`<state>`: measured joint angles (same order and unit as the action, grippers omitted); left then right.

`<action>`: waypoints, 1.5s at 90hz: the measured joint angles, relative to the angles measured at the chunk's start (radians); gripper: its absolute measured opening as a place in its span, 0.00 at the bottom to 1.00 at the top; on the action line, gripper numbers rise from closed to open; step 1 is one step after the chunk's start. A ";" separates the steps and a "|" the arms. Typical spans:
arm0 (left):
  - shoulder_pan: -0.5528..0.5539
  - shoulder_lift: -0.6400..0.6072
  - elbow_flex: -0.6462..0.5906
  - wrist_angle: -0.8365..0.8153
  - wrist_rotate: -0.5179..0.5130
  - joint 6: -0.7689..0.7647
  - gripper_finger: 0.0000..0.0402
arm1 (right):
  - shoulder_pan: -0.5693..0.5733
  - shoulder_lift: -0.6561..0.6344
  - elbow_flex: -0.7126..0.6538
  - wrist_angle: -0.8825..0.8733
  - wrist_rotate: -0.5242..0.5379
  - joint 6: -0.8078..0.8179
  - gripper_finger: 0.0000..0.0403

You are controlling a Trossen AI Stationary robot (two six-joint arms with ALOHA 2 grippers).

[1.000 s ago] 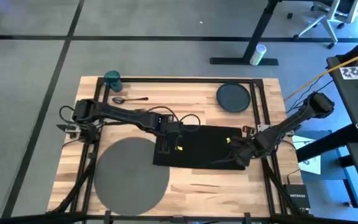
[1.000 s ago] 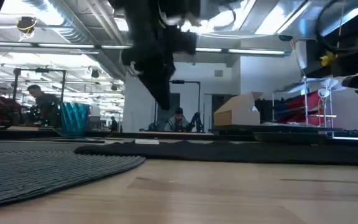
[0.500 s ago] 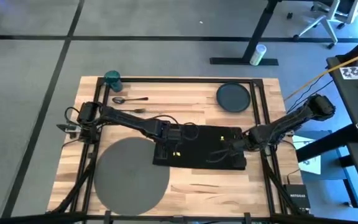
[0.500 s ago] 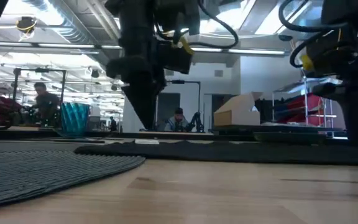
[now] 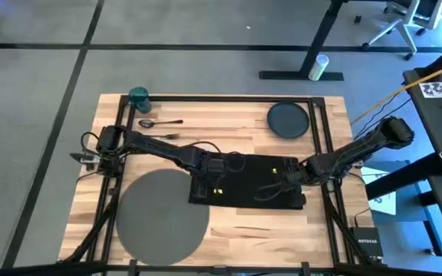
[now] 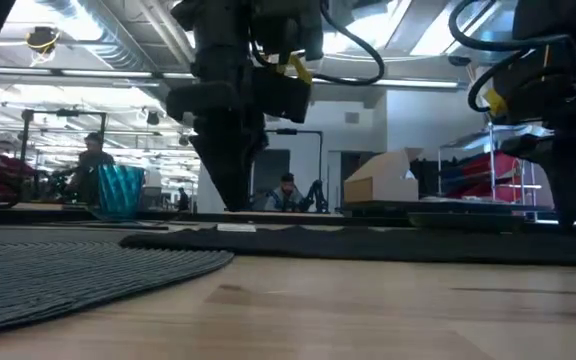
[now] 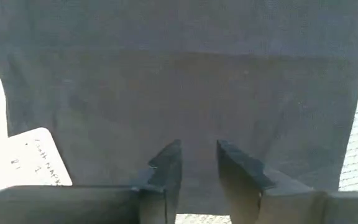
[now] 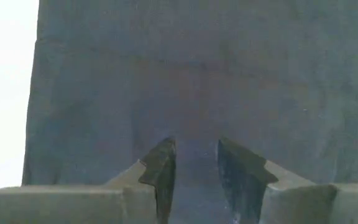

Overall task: Set table place
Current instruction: Fold the black table napkin

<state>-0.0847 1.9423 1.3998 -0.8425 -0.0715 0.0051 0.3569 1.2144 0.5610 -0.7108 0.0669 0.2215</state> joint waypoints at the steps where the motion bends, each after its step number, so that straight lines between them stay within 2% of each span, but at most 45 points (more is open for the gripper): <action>1: 0.001 0.000 0.000 0.000 0.000 0.002 0.24 | 0.000 0.000 0.000 -0.001 0.000 -0.001 0.25; 50: 0.054 0.049 0.000 -0.015 0.016 0.058 0.35 | -0.021 -0.001 0.003 -0.006 -0.011 -0.013 0.26; 64: 0.056 0.049 -0.001 -0.058 0.006 0.063 0.35 | -0.046 -0.001 0.034 -0.018 0.012 -0.045 0.32; 89: 0.056 0.044 -0.073 -0.018 0.009 0.053 0.35 | -0.105 -0.001 0.034 -0.112 0.016 -0.073 0.44; 109: 0.056 0.038 -0.081 0.014 0.009 0.056 0.35 | -0.109 -0.001 0.034 -0.120 -0.021 -0.073 0.45; 135: 0.053 0.044 -0.024 -0.008 0.016 0.054 0.35 | -0.109 -0.001 0.034 -0.118 -0.026 -0.069 0.45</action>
<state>-0.0319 1.9862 1.3755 -0.8505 -0.0559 0.0588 0.2481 1.2133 0.5949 -0.8291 0.0406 0.1528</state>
